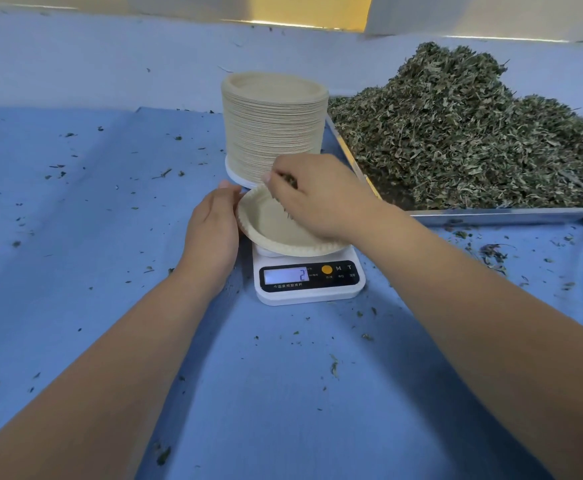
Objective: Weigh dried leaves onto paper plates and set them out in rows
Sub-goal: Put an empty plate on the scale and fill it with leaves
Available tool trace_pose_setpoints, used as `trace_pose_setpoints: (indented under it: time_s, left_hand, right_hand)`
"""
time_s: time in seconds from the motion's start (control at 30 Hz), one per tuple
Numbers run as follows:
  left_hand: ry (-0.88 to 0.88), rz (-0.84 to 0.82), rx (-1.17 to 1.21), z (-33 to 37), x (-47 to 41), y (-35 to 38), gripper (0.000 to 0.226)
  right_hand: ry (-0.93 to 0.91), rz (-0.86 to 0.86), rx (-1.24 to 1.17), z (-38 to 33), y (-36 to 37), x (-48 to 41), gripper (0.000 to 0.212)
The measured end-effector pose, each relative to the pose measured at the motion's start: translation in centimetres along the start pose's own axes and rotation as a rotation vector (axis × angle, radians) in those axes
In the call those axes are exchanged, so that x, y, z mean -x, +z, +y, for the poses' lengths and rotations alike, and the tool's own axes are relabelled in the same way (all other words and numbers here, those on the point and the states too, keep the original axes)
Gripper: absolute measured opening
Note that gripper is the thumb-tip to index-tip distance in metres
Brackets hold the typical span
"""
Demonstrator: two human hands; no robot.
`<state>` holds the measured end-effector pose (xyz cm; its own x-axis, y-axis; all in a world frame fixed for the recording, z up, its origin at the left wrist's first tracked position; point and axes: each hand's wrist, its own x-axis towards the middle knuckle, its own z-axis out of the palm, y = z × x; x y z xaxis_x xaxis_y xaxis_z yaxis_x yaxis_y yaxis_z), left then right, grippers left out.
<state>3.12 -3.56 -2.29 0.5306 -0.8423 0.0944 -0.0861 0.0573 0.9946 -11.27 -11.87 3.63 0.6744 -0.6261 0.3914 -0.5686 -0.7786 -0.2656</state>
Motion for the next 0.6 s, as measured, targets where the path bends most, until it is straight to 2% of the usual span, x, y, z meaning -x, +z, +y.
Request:
trace_pose_setpoints:
  time_s: [0.1,0.2,0.37,0.5,0.6]
  left_hand:
    - [-0.002,0.000,0.002,0.0,0.0,0.0,0.034]
    - [-0.020,0.007,0.004,0.0,0.0,0.0,0.037]
    - [-0.016,0.023,0.008,-0.1,-0.2,0.1,0.035]
    - [-0.020,0.032,-0.008,-0.2,-0.3,0.0,0.039]
    - [-0.029,0.023,0.024,-0.2,-0.4,0.0,0.037]
  right_hand:
    - [-0.045,-0.106,0.049,0.3,0.5,0.2,0.036]
    - [-0.054,-0.097,-0.008,0.7,0.2,0.7,0.034]
    - [0.011,0.170,-0.231,2.6,-0.7,3.3,0.032]
    - [0.113,0.324,-0.245,5.1,-0.7,4.9,0.031]
    - [0.149,0.412,-0.226,6.5,-0.8,5.3,0.040]
